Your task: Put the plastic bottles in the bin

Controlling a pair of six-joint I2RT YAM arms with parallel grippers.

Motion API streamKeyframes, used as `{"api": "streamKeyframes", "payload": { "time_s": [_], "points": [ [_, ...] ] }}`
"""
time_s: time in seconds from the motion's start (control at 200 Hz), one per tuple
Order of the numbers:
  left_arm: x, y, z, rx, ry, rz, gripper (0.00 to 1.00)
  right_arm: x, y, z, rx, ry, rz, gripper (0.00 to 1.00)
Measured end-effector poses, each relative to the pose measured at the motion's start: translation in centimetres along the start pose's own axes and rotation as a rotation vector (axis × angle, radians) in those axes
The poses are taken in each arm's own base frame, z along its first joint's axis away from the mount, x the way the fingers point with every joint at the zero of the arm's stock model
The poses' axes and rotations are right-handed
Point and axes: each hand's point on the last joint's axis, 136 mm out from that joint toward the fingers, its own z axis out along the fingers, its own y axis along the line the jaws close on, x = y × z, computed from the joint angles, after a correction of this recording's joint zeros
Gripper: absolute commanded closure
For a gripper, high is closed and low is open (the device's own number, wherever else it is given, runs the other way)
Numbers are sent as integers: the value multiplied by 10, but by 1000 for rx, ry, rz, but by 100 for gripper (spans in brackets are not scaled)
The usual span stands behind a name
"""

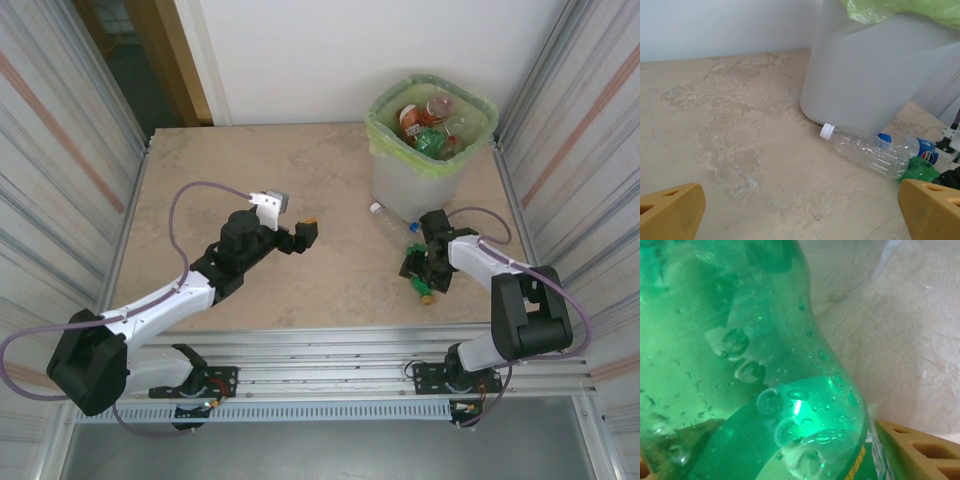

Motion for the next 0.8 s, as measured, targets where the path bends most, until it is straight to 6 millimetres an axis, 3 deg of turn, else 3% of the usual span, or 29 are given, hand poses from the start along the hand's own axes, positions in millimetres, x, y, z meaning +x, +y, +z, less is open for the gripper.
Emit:
{"api": "streamKeyframes", "payload": {
  "time_s": [0.22, 0.356, 0.491, 0.802],
  "points": [
    [-1, 3, 0, -8, -2, -6, 1, 1, 4, -3, 28, -20, -37, 50],
    [0, 7, -1, -20, -3, -8, 1, 1, 4, -17, 34, -48, -52, 54],
    [1, 8, -1, -23, -2, -11, 1, -6, 8, -44, 13, -122, -55, 59],
    [-1, 14, -3, -49, -12, -32, 1, -14, 13, -123, -106, -324, -36, 60]
  ]
}}
